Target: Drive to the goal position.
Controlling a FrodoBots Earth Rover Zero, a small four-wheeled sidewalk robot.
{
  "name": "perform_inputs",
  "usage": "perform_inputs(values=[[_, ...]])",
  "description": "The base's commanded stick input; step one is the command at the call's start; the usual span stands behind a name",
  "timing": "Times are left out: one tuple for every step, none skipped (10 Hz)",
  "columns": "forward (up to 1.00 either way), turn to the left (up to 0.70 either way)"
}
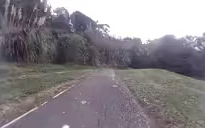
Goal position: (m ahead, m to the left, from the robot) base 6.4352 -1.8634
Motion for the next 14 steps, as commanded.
perform_inputs(values=[[0.45, 0.00], [0.45, 0.00], [0.45, 0.00], [0.45, 0.00], [0.45, 0.00], [0.45, 0.00], [0.45, 0.00], [0.45, 0.00], [0.45, 0.00], [0.45, 0.00], [0.45, 0.00], [0.45, 0.00], [0.45, 0.00], [0.45, 0.00]])
